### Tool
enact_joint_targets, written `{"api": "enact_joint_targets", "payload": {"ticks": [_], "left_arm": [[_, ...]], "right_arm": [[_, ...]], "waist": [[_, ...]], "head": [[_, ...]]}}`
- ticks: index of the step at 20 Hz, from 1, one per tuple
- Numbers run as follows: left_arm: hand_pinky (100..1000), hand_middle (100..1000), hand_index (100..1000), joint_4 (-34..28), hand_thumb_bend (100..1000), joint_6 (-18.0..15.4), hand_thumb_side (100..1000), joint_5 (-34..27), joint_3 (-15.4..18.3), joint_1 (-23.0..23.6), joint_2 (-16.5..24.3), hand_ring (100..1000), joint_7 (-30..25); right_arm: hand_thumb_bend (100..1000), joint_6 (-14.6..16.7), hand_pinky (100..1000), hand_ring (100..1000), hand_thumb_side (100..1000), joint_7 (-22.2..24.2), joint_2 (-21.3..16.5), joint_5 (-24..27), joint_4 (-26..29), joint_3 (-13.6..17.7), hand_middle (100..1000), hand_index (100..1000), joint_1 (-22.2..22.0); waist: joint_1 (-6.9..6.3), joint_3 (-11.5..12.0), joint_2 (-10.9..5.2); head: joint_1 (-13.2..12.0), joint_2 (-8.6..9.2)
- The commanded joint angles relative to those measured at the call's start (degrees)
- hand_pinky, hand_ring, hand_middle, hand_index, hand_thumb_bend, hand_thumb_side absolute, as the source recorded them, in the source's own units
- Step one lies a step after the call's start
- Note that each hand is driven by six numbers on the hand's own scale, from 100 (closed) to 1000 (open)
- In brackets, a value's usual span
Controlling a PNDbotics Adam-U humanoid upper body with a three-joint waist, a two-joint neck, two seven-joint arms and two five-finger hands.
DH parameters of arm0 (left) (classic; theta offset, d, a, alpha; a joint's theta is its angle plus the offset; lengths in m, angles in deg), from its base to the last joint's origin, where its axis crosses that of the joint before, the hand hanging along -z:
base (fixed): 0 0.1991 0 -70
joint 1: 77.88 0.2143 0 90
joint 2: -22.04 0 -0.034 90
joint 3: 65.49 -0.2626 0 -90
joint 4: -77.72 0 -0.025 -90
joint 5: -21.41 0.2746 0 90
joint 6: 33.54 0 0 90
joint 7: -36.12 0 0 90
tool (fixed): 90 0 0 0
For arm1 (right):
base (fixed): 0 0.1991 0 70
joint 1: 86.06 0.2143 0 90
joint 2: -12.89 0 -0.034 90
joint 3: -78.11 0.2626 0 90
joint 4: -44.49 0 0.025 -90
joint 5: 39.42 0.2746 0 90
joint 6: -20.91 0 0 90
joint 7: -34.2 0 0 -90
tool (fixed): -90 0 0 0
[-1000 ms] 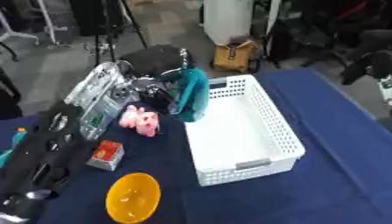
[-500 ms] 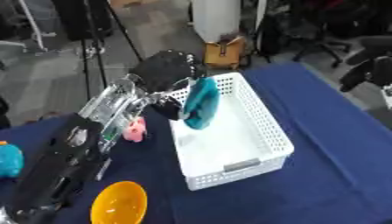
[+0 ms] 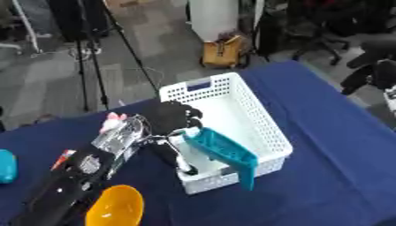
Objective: Pick up objects on the table and place them in the box.
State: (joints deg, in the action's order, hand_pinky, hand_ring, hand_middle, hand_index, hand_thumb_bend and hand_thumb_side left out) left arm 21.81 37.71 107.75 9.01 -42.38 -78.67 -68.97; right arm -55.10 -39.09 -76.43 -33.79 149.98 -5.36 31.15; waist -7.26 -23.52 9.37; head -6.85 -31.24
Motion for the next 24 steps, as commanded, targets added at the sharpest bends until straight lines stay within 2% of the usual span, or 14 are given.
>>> {"api": "enact_joint_targets", "payload": {"ticks": [1, 2, 3, 5, 8, 9, 11, 13, 15, 17, 20, 22, 23, 24], "left_arm": [[800, 895, 862, 3.33, 663, 3.87, 1000, 1.35, 4.00, -1.61, 0.49, 893, 6.27], [800, 895, 862, 3.59, 663, 6.00, 1000, 0.53, 4.79, -1.48, 0.65, 893, 9.49], [774, 897, 870, 3.52, 595, 8.12, 932, -1.29, 5.82, -1.31, 0.75, 864, 12.90], [763, 895, 869, 2.45, 576, 11.91, 911, -10.13, 7.58, -0.65, 1.31, 854, 20.99], [742, 901, 875, 0.66, 545, 13.82, 883, -22.87, 7.62, -0.16, 2.68, 844, 28.37], [701, 906, 883, -0.76, 490, 14.11, 874, -26.73, 8.25, -0.06, 3.07, 812, 30.29], [701, 908, 888, -6.35, 494, 14.05, 852, -40.46, 10.03, 0.76, 4.62, 813, 34.05], [695, 908, 887, -13.31, 488, 13.34, 846, -54.38, 9.23, 2.82, 8.50, 810, 34.14], [692, 909, 889, -17.90, 470, 13.98, 850, -62.34, 8.63, 4.37, 11.04, 808, 32.73], [688, 906, 890, -21.34, 437, 14.62, 848, -67.02, 8.54, 6.26, 13.31, 806, 31.26], [685, 906, 895, -29.70, 396, 15.09, 880, -74.66, 10.60, 15.58, 20.57, 804, 28.42], [672, 899, 891, -32.67, 375, 16.54, 913, -78.15, 12.15, 20.13, 22.98, 785, 27.46], [670, 899, 891, -33.27, 375, 17.34, 913, -79.22, 12.68, 21.59, 23.72, 775, 27.11], [669, 898, 888, -33.64, 360, 17.97, 939, -80.19, 12.98, 22.90, 24.10, 777, 26.63]], "right_arm": [[127, 0.12, 479, 532, 591, 0.00, -0.54, 0.20, 1.05, 0.48, 605, 799, 0.55], [127, 0.14, 479, 532, 591, -0.03, -0.58, 0.17, 1.00, 0.53, 605, 799, 0.46], [126, 0.15, 479, 531, 592, -0.08, -0.60, 0.14, 0.93, 0.62, 605, 799, 0.35], [125, 0.18, 479, 531, 591, -0.26, -0.67, 0.05, 0.80, 0.84, 605, 799, 0.07], [125, 0.27, 479, 531, 591, -0.36, -0.79, -0.07, 0.66, 0.94, 605, 799, -0.17], [123, 0.30, 480, 531, 591, -0.41, -0.81, -0.11, 0.59, 1.00, 605, 799, -0.31], [124, 0.43, 480, 531, 590, -0.55, -0.95, -0.18, 0.40, 1.17, 605, 799, -0.68], [124, 0.56, 480, 531, 590, -0.75, -1.15, -0.29, 0.18, 1.37, 605, 799, -1.06], [123, 0.67, 480, 531, 591, -0.87, -1.31, -0.37, 0.01, 1.46, 605, 799, -1.33], [123, 0.73, 481, 531, 591, -0.97, -1.50, -0.49, -0.21, 1.59, 606, 799, -1.74], [121, 0.84, 480, 531, 592, -1.34, -1.97, -0.94, -0.87, 2.13, 606, 800, -3.38], [121, 1.01, 480, 530, 593, -1.46, -2.17, -1.13, -1.19, 2.29, 606, 800, -4.13], [137, 1.09, 480, 530, 556, -1.49, -2.23, -1.18, -1.29, 2.33, 605, 799, -4.39], [121, 1.15, 480, 530, 594, -1.52, -2.28, -1.21, -1.39, 2.39, 606, 799, -4.61]], "waist": [[1.09, 0.33, -0.68], [1.18, 0.51, -0.70], [1.35, 0.81, -0.75], [1.62, 1.43, -0.85], [1.87, 2.01, -0.98], [2.17, 2.46, -1.11], [2.76, 3.65, -1.44], [3.26, 5.16, -1.86], [3.50, 5.95, -2.10], [3.78, 7.05, -2.45], [4.71, 10.85, -3.70], [5.04, 12.20, -4.21], [5.13, 12.58, -4.36], [5.21, 12.95, -4.47]], "head": [[0.41, 0.21], [0.51, 0.17], [0.69, 0.13], [1.06, 0.07], [1.28, 0.05], [1.45, 0.01], [1.83, -0.12], [2.24, -0.44], [2.55, -0.70], [2.91, -1.11], [3.97, -2.44], [4.25, -3.11], [4.25, -3.34], [4.32, -3.51]]}}
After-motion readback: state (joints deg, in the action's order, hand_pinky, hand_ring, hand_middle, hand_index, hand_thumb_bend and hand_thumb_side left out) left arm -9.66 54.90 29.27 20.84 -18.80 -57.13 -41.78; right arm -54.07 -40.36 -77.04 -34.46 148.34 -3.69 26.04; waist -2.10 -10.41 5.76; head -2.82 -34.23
